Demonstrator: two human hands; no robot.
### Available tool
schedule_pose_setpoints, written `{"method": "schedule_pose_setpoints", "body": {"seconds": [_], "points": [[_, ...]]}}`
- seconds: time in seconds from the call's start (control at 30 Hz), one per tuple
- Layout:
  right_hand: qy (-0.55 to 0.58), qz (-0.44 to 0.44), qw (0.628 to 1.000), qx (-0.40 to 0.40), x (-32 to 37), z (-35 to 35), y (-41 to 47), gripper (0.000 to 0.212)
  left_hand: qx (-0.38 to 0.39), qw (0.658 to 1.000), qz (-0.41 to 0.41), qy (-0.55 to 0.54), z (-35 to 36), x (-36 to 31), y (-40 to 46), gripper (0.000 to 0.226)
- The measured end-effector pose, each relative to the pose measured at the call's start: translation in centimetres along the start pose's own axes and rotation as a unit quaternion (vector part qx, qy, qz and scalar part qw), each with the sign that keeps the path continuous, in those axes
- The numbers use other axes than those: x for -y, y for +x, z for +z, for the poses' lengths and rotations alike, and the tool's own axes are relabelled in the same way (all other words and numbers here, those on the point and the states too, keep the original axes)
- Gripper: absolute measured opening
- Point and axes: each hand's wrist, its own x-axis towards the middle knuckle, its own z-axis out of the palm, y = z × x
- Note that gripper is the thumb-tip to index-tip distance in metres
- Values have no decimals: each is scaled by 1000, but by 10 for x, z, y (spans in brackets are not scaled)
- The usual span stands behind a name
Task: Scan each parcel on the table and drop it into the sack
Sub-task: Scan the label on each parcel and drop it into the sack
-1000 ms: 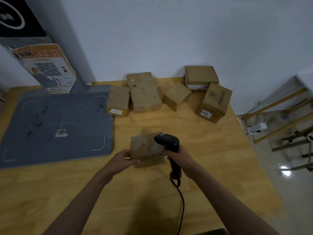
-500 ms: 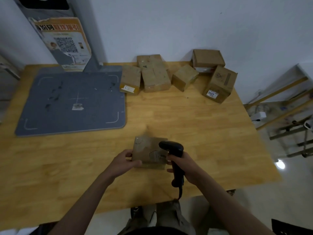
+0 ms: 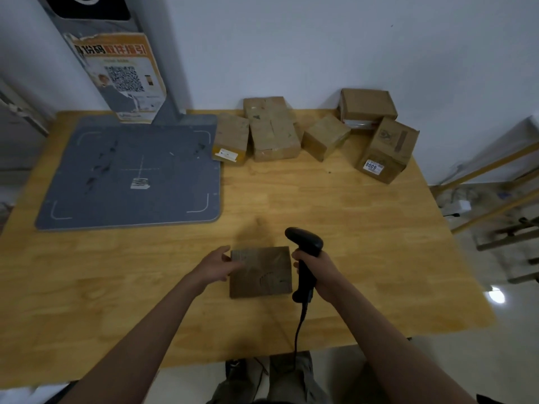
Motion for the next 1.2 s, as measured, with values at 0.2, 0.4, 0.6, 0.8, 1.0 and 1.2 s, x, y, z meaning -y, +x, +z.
{"method": "schedule_pose_setpoints", "body": {"seconds": [0.2, 0.4, 0.6, 0.8, 1.0, 1.2], "points": [[33, -8, 999, 13, -1, 1, 3, 17, -67, 995, 64, 37, 0, -4, -3, 57], [64, -20, 998, 13, -10, -13, -16, 9, -86, 993, 83, 2, 5, 7, -17, 54], [19, 4, 999, -33, -43, -14, -26, 19, -69, 991, 103, 55, 30, 32, -19, 109], [1, -20, 997, -68, -49, -5, -32, 22, -48, 983, 127, 126, 34, 22, -16, 109], [49, -40, 996, -62, -48, -1, -38, 17, -87, 978, 172, 85, 21, 24, -22, 79], [70, 21, 994, -87, -66, -9, -41, 18, -62, 969, 198, 136, 40, 47, -37, 60]]}}
